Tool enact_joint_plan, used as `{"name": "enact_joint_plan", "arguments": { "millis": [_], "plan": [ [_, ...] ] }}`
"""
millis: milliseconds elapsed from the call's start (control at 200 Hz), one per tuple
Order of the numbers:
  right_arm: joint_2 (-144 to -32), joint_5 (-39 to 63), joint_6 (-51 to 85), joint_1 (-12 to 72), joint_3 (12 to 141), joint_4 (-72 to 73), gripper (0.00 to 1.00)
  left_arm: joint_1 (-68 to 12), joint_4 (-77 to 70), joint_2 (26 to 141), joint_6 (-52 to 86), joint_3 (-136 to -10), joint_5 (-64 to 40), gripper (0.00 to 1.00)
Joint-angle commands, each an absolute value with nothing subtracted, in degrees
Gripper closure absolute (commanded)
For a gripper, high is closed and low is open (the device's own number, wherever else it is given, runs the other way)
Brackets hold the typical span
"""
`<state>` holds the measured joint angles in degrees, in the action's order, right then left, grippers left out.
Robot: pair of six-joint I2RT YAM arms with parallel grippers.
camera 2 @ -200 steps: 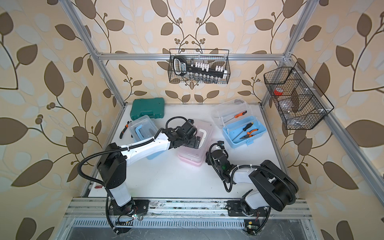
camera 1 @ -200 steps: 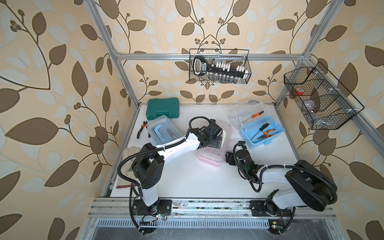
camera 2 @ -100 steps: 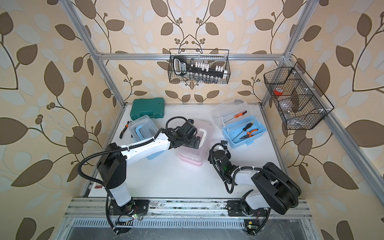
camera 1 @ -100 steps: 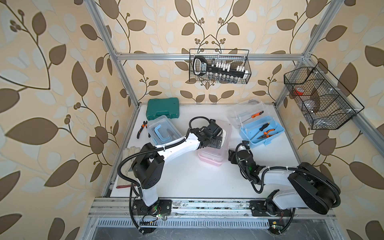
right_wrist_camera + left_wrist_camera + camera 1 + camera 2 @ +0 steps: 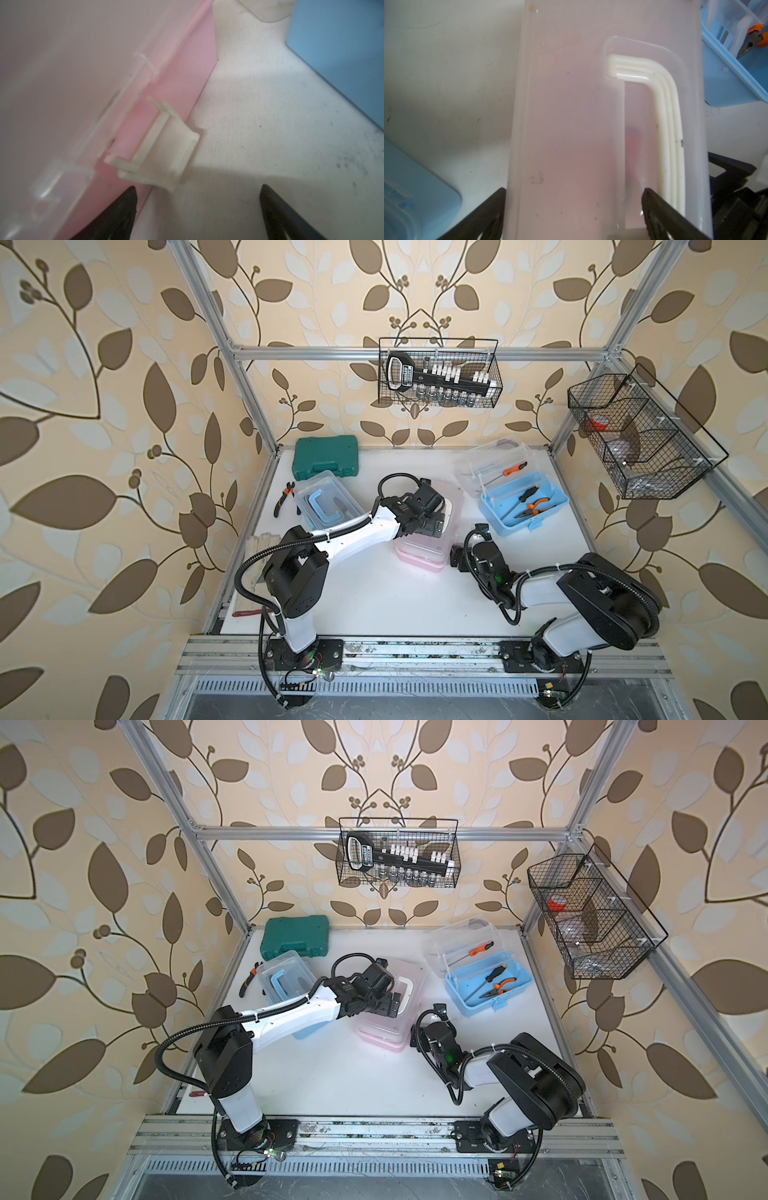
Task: Close toolboxes
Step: Fasten the toolbox latch on the toolbox.
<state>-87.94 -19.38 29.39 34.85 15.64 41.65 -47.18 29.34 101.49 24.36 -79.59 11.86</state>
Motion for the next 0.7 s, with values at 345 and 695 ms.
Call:
{"name": "enact_joint_plan", "arguments": {
  "millis": [345, 695],
  "plan": [
    [-90.01, -31.12, 26.37, 35.07, 15.35, 51.13, 0.01, -47.29, 32.69, 101.07, 22.57, -78.48, 10.27, 0.01],
    [-85.66, -32.79, 27.77, 35.11, 14.72, 48.08, 0.02, -47.29, 32.38, 100.72, 22.84, -77.35, 10.46, 0.01]
  ]
}}
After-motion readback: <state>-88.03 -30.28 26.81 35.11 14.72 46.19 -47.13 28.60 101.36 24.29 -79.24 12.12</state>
